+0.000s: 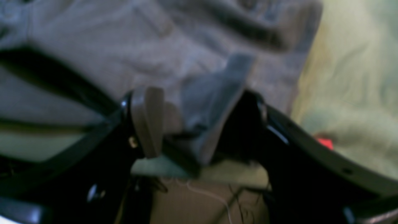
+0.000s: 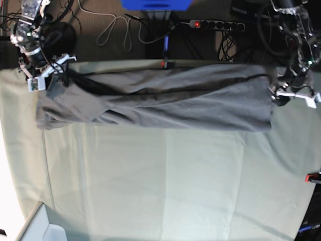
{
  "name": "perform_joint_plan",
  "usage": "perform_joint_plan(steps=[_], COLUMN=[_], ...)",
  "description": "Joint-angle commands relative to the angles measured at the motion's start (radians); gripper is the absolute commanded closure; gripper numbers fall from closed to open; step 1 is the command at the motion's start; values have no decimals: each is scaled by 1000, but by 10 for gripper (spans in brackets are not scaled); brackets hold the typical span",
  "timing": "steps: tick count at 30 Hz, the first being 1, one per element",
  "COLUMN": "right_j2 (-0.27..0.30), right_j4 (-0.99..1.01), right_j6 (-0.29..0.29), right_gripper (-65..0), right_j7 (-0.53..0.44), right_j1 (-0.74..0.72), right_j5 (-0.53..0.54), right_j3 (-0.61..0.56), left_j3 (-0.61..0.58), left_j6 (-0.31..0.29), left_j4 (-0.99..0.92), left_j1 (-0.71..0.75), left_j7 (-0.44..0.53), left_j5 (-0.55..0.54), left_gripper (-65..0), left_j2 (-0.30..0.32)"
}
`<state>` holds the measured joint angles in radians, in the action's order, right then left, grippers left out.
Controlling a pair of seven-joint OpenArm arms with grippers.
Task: Layout the t-shirt on the table in an organized manner, then fold the t-shirt properly
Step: 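Release the shirt with the left gripper and move it toward the shirt's middle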
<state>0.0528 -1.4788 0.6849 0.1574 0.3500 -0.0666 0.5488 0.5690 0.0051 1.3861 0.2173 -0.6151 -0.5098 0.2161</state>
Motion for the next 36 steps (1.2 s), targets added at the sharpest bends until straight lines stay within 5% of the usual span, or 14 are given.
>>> perform_joint_plan(steps=[1, 11, 23, 30, 36], right_j2=[12, 12, 12, 12, 12], right_j4=[-16, -16, -16, -23, -56], right_j6=[13, 13, 13, 13, 13], right_gripper=[-370, -370, -370, -370, -370], right_j7=[-28, -28, -28, -28, -26], right_j1=[-1, 1, 1, -4, 2], right_j5=[18, 18, 18, 18, 18], right_j3=[4, 4, 4, 4, 4], left_j3=[4, -126, -131, -203, -203], left_j6=[-4, -4, -4, -6, -6], left_j4=[6, -12, -182, -184, -184], left_j1=[-20, -48, -94, -88, -88], left_j7=[16, 25, 22, 27, 24], left_j5=[0, 0, 1, 1, 0], left_gripper=[-465, -463, -460, -240, -211], left_j2=[10, 4, 9, 10, 10])
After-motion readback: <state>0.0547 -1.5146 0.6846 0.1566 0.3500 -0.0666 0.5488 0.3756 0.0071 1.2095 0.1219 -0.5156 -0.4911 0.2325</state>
